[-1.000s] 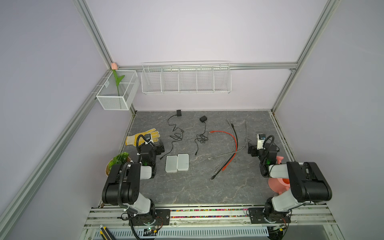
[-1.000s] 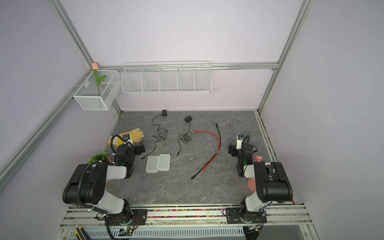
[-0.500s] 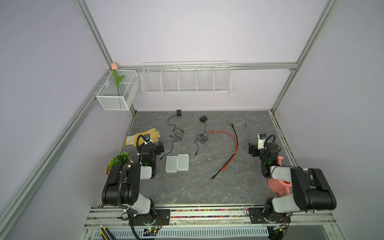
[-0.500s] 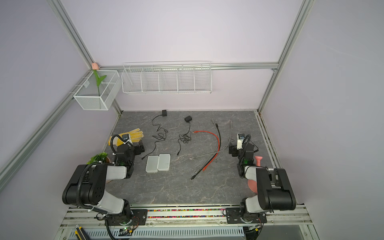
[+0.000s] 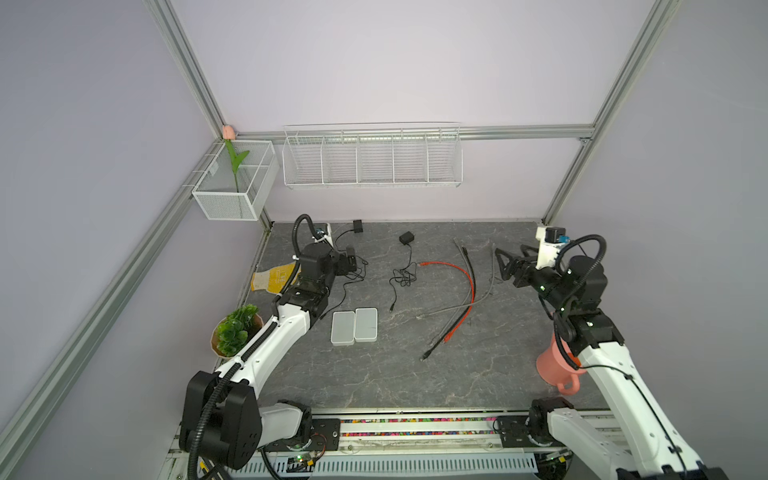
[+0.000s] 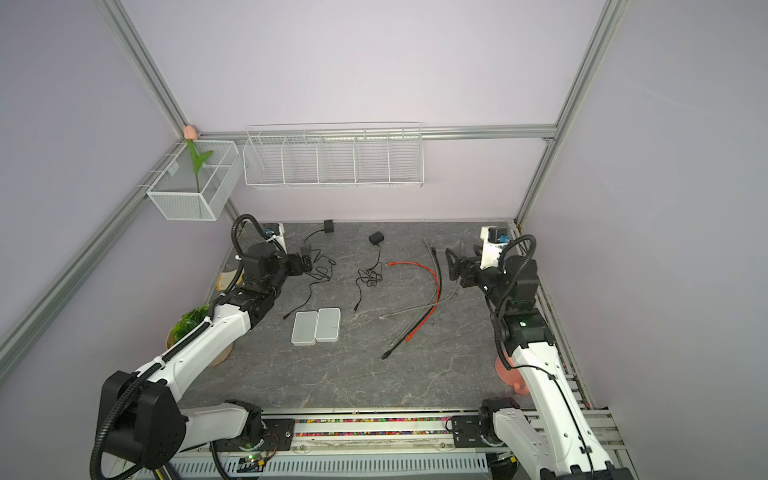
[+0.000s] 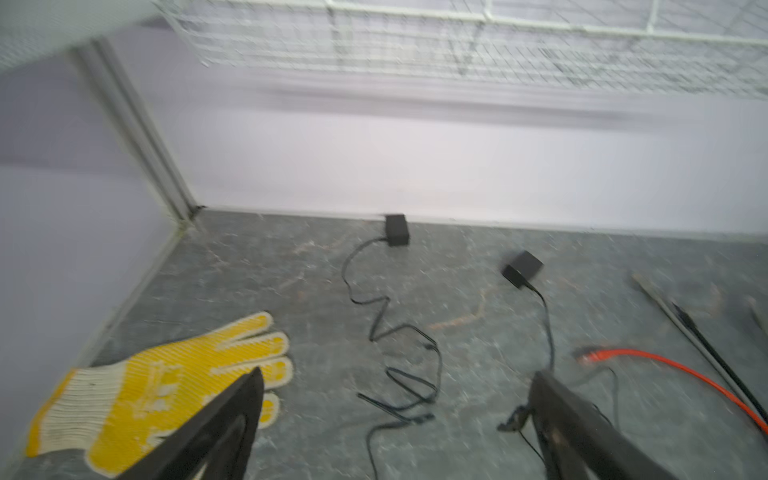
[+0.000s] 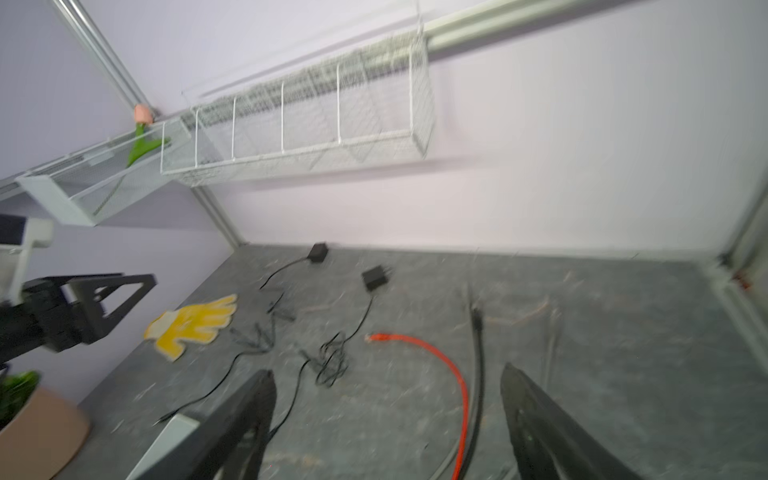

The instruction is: Insert the plug into the switch port

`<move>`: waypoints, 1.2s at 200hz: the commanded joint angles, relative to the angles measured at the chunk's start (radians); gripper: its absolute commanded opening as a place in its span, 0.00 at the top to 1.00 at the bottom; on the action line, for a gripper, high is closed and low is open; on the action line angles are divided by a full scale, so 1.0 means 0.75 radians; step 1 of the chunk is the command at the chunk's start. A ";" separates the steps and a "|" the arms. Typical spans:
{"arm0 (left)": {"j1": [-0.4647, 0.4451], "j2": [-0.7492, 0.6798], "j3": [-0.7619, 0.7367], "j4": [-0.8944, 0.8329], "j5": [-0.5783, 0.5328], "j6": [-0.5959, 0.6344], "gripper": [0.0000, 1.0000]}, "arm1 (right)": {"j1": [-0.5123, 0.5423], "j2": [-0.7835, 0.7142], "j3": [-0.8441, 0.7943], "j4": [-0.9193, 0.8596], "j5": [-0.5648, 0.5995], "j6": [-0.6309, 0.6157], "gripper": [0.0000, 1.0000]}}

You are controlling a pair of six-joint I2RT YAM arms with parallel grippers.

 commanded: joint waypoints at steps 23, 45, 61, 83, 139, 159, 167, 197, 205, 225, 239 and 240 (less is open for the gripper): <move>-0.169 0.026 -0.013 -0.406 0.192 -0.268 0.00 | 0.267 0.181 0.094 -0.421 0.087 -0.033 0.04; -0.168 -0.003 -0.103 -0.360 0.196 -0.359 0.00 | 0.330 0.251 0.105 -0.429 0.098 -0.040 0.05; -0.122 -0.004 -0.110 -0.378 0.183 -0.431 0.00 | 0.372 0.300 0.113 -0.408 0.077 -0.043 0.10; -0.017 0.017 -0.058 -0.440 0.234 -0.432 0.04 | 0.430 0.405 0.170 -0.403 0.062 -0.027 0.25; -0.150 0.077 0.063 -0.712 0.264 -0.372 0.16 | 0.639 0.876 0.553 -0.551 0.197 0.040 0.46; -0.174 0.019 -0.036 -0.687 0.273 -0.430 0.16 | 0.690 0.983 0.626 -0.553 0.197 0.055 0.53; -0.173 -0.013 -0.079 -0.676 0.230 -0.458 0.16 | 0.711 0.998 0.635 -0.539 0.214 0.062 0.53; -0.120 -0.112 -0.176 -0.703 0.071 -0.542 0.14 | 0.737 1.007 0.644 -0.521 0.219 0.086 0.50; -0.086 -0.134 -0.203 -0.699 0.070 -0.569 0.14 | 0.748 1.013 0.644 -0.511 0.209 0.090 0.49; -0.021 -0.177 -0.271 -0.671 0.061 -0.618 0.14 | 0.807 1.073 0.687 -0.514 0.213 0.086 0.49; 0.004 -0.198 -0.315 -0.642 0.057 -0.652 0.14 | 0.857 1.137 0.743 -0.529 0.216 0.083 0.48; 0.006 -0.200 -0.318 -0.639 0.056 -0.655 0.14 | 0.861 1.143 0.749 -0.530 0.216 0.082 0.48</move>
